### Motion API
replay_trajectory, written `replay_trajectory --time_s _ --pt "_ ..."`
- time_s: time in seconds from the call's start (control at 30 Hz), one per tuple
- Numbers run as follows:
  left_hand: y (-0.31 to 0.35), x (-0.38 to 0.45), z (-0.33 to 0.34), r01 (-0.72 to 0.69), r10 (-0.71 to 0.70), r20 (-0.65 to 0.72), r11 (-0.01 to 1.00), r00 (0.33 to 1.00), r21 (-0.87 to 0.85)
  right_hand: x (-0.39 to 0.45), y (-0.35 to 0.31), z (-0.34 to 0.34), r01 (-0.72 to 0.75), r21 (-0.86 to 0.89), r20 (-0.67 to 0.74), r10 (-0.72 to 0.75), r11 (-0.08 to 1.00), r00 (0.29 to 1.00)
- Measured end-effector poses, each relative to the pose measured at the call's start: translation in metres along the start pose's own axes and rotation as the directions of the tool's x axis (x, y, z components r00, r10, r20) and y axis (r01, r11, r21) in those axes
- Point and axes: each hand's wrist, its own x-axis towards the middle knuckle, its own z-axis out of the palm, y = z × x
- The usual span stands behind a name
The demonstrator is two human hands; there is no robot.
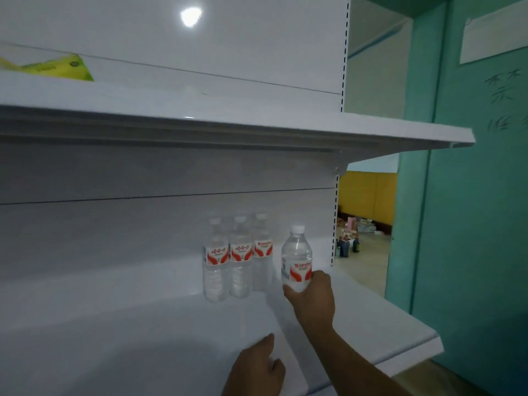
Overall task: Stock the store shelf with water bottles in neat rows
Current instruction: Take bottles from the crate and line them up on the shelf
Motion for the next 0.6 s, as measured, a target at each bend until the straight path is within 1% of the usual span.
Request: replay_trajectory --time_s 0.03,0.1,0.13,0.17,0.2,0.23,0.33,0.4,0.47,0.6 --pt "-0.004 0.006 0.004 -0.041 0.041 0.015 0.999 0.999 0.003 0.011 0.001 0.008 -0.004 0.0 -0.004 0.004 1.0 1.0" --pt "-0.012 0.014 0.012 -0.099 0.094 0.063 0.991 0.994 0.089 0.031 0.004 0.025 -0.001 -0.013 -0.016 0.001 1.0 1.0" --pt "-0.016 0.017 0.016 -0.173 0.168 0.046 0.973 0.985 0.152 0.041 0.006 0.033 0.002 -0.02 -0.021 -0.002 1.0 1.0" --pt "-0.016 0.018 0.017 -0.21 0.206 0.042 0.955 0.978 0.211 0.051 0.006 0.04 0.006 -0.03 -0.024 -0.007 1.0 1.0" --pt "-0.014 0.02 0.015 -0.2 0.18 0.116 0.961 0.977 0.191 0.06 0.006 0.047 0.011 -0.041 -0.026 -0.012 0.999 1.0" --pt "-0.019 0.022 0.019 -0.17 0.144 0.135 0.964 0.98 0.203 0.068 0.008 0.054 0.012 -0.053 -0.025 -0.014 0.999 1.0" --pt "-0.02 0.029 0.024 -0.211 0.183 0.12 0.935 0.976 0.286 0.088 0.006 0.07 0.034 -0.066 -0.022 -0.035 0.997 0.999" --pt "-0.019 0.033 0.026 -0.202 0.165 0.136 0.921 0.977 0.334 0.099 0.008 0.08 0.031 -0.058 -0.015 -0.032 0.998 0.999" --pt "-0.027 0.037 0.031 -0.248 0.201 0.168 0.908 0.965 0.338 0.107 0.01 0.087 0.03 -0.057 -0.015 -0.031 0.998 0.999" --pt "-0.027 0.037 0.033 -0.218 0.158 0.187 0.903 0.97 0.37 0.118 0.015 0.094 0.031 -0.046 -0.002 -0.031 0.998 1.0"
